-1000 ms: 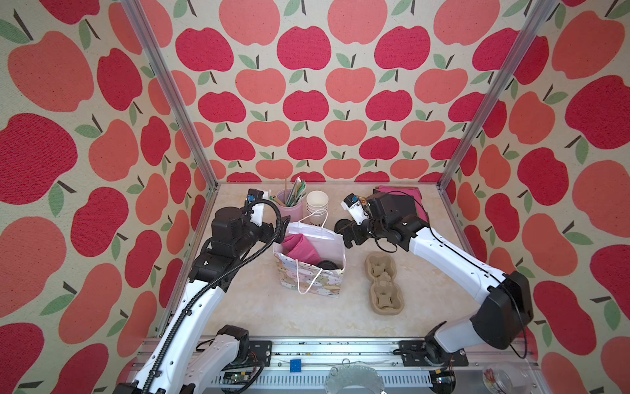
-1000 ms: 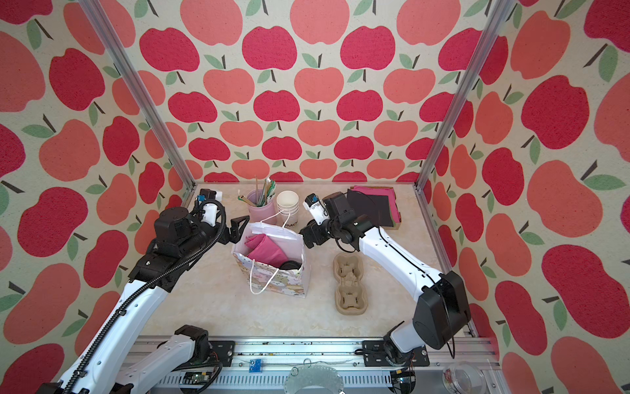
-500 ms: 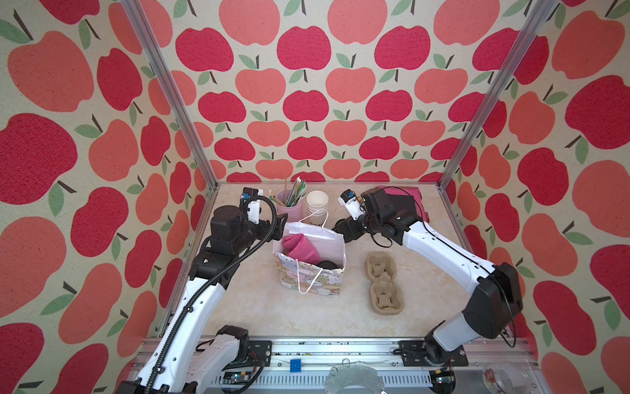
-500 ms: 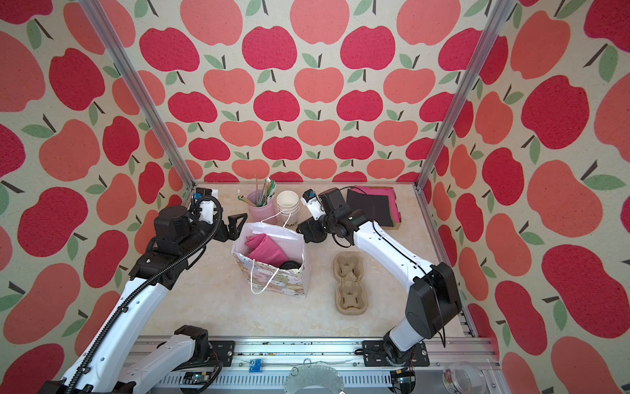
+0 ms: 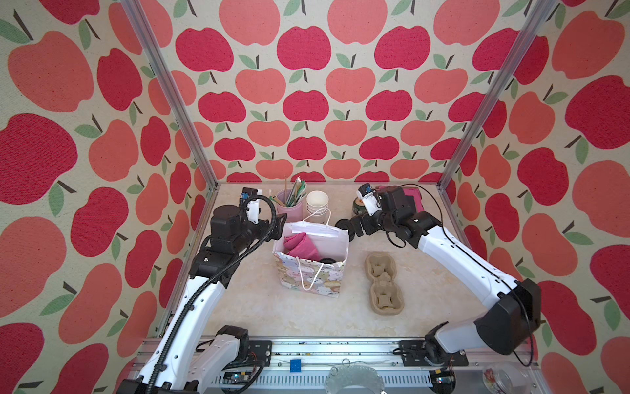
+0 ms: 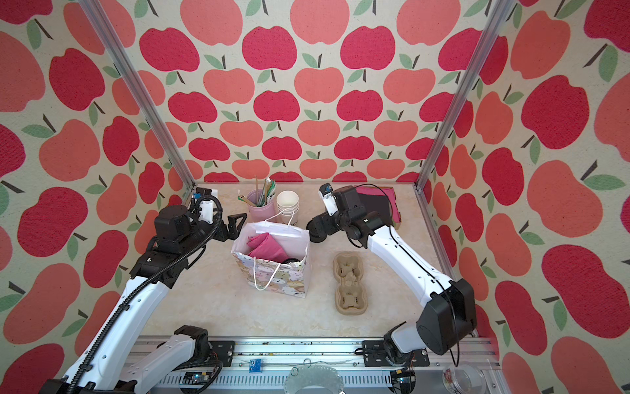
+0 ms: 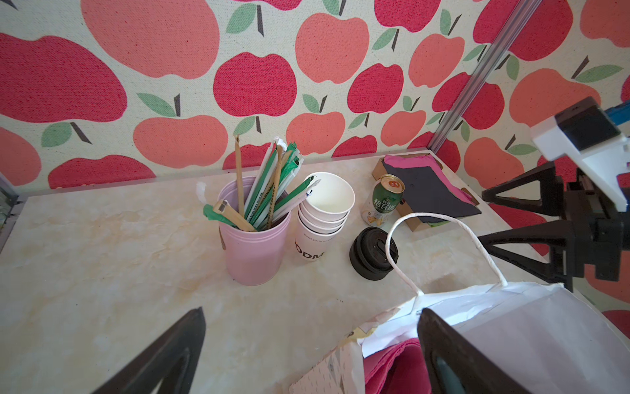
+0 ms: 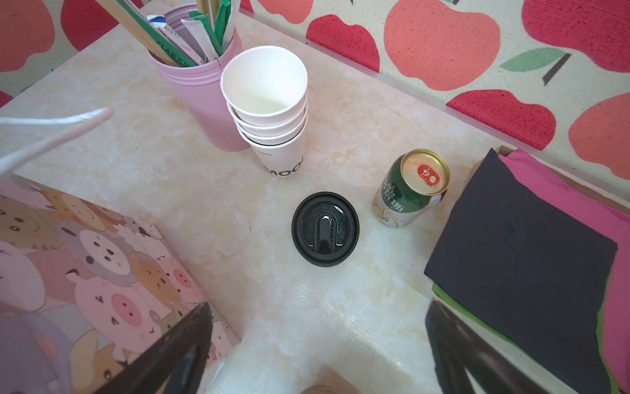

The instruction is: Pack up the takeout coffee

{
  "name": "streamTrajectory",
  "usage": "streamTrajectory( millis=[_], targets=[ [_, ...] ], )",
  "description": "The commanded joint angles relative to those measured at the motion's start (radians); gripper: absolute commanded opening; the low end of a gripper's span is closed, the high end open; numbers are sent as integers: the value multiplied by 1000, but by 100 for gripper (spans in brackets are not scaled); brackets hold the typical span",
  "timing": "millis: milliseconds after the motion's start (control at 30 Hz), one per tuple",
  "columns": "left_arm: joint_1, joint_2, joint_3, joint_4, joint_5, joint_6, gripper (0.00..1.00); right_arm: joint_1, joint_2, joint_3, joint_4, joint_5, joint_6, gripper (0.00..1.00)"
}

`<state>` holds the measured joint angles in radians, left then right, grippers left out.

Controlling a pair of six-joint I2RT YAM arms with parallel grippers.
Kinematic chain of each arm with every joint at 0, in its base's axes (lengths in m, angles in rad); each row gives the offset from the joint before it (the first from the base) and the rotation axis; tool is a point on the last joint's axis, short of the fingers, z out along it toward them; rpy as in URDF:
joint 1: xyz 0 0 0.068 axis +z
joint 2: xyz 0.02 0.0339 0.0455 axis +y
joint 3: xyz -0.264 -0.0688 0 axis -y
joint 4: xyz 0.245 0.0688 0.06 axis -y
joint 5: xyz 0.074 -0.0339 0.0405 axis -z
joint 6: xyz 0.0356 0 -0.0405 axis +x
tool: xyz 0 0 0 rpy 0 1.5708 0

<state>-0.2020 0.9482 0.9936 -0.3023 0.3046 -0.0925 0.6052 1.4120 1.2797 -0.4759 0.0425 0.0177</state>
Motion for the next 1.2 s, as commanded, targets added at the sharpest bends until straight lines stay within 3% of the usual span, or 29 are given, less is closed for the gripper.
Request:
streamTrajectory(
  millis=[0,333,567,1167],
  targets=[
    [8,0,-13,9,18,-18,99,-5,-57,-60,-3,-42,40,99],
    [20,-3,-16,15,18,-24,99,-4,-248,-251,-14,-216,67,99],
    [27,3,-5,13,19,-27,99,13,-250,-290,27,-332,90,99],
    [34,8,-5,12,27,-31,99,28,-136,-223,88,-316,82,99]
  ],
)
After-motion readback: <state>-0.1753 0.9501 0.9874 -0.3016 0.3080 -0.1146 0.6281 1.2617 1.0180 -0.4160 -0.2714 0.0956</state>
